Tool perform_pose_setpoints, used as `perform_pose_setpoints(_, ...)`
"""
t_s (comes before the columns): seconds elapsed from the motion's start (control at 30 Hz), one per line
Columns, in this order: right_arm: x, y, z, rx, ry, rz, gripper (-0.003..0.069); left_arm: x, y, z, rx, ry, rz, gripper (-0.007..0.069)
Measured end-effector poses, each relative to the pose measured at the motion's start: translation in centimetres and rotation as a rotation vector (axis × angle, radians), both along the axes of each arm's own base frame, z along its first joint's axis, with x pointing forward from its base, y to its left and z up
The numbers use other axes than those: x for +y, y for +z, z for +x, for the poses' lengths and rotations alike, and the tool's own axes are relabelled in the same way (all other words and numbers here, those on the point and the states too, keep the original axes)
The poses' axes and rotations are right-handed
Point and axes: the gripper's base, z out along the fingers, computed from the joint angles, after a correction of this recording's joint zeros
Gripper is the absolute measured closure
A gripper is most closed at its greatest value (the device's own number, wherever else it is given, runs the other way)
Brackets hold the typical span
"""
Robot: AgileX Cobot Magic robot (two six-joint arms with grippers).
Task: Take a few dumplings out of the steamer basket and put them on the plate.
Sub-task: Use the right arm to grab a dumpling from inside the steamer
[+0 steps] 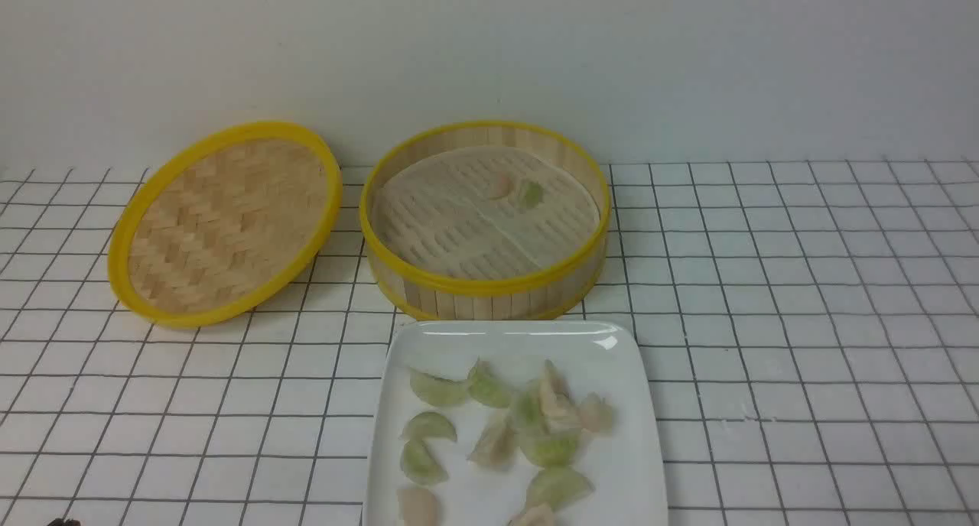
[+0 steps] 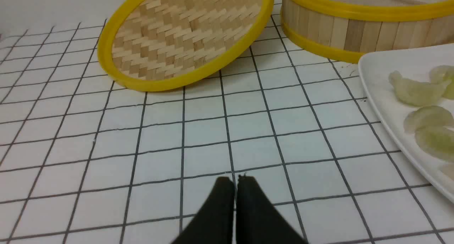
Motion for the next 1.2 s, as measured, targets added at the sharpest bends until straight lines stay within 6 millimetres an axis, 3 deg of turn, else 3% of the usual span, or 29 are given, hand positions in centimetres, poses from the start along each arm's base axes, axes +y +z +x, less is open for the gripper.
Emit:
perform_pose_setpoints(0.97,0.0,0.0,0.0,0.0,0.0,0.002,0.0673,0.0,0.0,0.0,0.0,0.0,0.0,0.0631)
perform_pose_setpoints(1.07,0.2,0.2,0.1,-0.043,0.005,0.121,0.0673,0.0,0.0,0.0,0.0,0.0,0.0,0.0631)
perform_pose_setpoints(1.2,0.4,2.0,0.2,-0.24,0.003,0.485,0.0673,0.0,0.0,0.0,0.0,0.0,0.0,0.0631)
